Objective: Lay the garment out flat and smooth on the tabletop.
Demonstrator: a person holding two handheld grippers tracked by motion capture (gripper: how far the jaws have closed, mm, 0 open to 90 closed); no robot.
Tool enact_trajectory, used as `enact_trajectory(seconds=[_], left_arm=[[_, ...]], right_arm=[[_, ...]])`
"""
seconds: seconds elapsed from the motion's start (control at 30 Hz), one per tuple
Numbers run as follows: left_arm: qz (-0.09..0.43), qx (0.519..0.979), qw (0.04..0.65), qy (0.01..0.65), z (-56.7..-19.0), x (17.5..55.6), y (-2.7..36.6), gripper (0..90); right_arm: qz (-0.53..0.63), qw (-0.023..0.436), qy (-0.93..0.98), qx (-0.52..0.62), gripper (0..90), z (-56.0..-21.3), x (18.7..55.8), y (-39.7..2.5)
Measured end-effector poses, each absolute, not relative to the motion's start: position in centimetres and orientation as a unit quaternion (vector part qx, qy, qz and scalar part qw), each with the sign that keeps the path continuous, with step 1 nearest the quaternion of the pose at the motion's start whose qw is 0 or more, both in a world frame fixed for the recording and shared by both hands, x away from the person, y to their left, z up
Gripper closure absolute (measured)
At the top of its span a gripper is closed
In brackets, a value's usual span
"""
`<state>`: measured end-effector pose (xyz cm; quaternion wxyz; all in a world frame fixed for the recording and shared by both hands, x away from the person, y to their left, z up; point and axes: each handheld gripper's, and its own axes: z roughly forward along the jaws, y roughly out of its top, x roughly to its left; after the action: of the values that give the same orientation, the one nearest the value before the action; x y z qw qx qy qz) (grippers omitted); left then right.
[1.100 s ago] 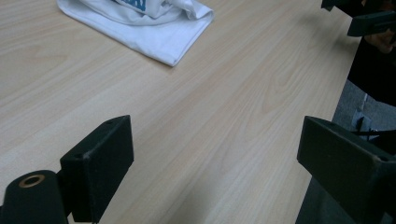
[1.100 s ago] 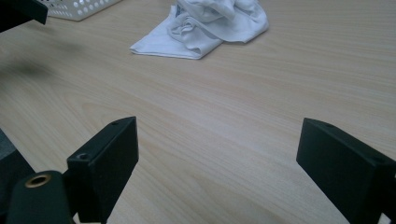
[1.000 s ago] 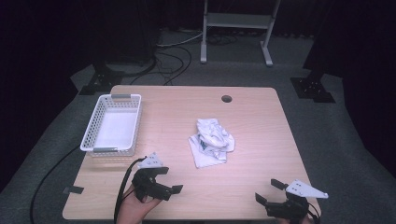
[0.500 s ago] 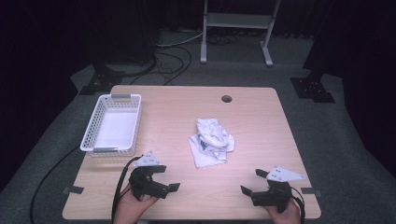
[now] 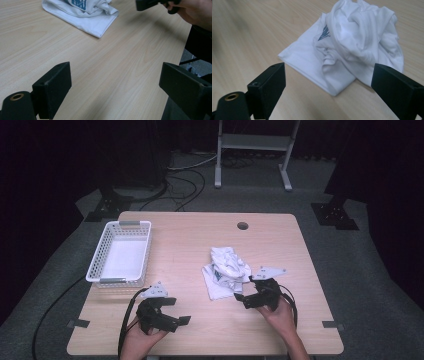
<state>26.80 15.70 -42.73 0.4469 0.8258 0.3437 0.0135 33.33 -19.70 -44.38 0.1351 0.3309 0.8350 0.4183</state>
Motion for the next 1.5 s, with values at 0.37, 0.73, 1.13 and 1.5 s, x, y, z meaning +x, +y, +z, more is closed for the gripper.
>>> enact_trajectory(seconds=[0.37,0.73,1.13,1.5], left_arm=[[0.013,0.824,0.448,0.348,-42.8,26.5,16.1,9.8],[0.011,0.821,0.451,0.350,-42.8,26.7,16.2,9.8],[0.010,0.819,0.448,0.359,-43.2,26.9,16.6,9.8],[0.006,0.823,0.446,0.351,-43.3,26.8,16.0,9.8]], right_arm=[[0.400,0.139,0.840,0.341,13.3,-43.9,38.1,-16.8],[0.356,0.142,0.854,0.351,44.4,-45.3,40.8,-15.0],[0.349,0.104,0.847,0.386,56.7,-45.9,39.1,-15.4],[0.365,0.070,0.834,0.407,56.3,-46.0,35.8,-15.6]])
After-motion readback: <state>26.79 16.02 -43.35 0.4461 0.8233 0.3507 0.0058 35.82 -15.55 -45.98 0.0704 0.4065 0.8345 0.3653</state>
